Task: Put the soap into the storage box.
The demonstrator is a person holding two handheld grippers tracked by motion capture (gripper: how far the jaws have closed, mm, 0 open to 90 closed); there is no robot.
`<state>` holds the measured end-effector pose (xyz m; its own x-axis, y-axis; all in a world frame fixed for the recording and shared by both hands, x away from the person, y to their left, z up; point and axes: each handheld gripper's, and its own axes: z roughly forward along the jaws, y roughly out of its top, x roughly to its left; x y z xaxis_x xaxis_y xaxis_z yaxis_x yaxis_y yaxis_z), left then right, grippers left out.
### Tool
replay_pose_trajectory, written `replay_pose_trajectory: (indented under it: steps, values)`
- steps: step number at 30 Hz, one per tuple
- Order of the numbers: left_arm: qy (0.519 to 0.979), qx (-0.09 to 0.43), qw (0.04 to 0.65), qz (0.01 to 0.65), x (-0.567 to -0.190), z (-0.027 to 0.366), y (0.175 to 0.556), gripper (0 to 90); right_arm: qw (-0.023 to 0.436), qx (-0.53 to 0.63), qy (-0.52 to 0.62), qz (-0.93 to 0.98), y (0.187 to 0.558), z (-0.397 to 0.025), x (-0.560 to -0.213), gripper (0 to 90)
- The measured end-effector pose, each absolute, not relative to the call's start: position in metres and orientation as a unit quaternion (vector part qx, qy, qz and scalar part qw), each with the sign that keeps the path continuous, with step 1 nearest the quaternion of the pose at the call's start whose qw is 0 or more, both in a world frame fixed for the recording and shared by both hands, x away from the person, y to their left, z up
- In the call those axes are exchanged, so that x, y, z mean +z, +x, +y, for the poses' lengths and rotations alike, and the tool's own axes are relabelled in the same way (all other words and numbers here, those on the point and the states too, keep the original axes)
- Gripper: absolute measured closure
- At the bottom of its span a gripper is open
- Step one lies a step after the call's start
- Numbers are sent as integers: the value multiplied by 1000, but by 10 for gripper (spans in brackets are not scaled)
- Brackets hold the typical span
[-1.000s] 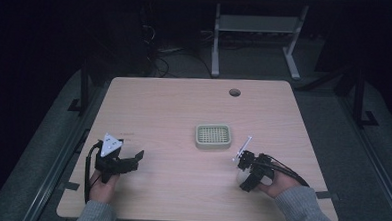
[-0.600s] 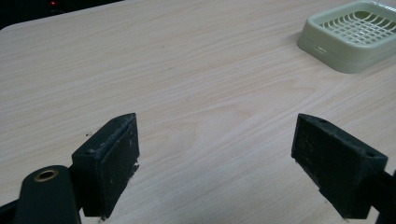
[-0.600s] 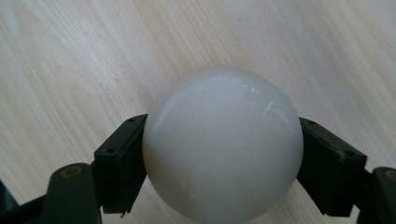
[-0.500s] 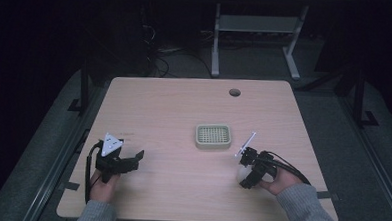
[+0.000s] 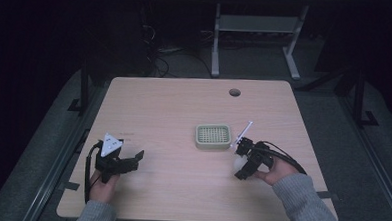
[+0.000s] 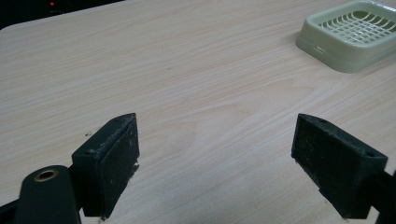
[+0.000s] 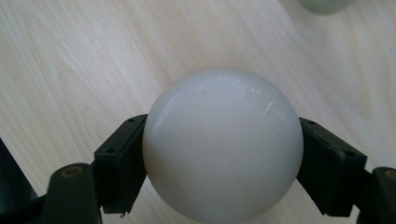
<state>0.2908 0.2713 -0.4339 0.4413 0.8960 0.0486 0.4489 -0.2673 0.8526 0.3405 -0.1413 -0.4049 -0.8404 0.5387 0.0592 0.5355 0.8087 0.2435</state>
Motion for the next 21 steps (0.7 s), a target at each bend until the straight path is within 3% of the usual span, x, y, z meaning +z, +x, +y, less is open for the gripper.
replay_pose_trajectory:
  steps: [21]
  values:
    - [748, 277, 403, 449, -434, 271, 291, 148, -7, 134, 272, 953, 378, -115, -381, 235]
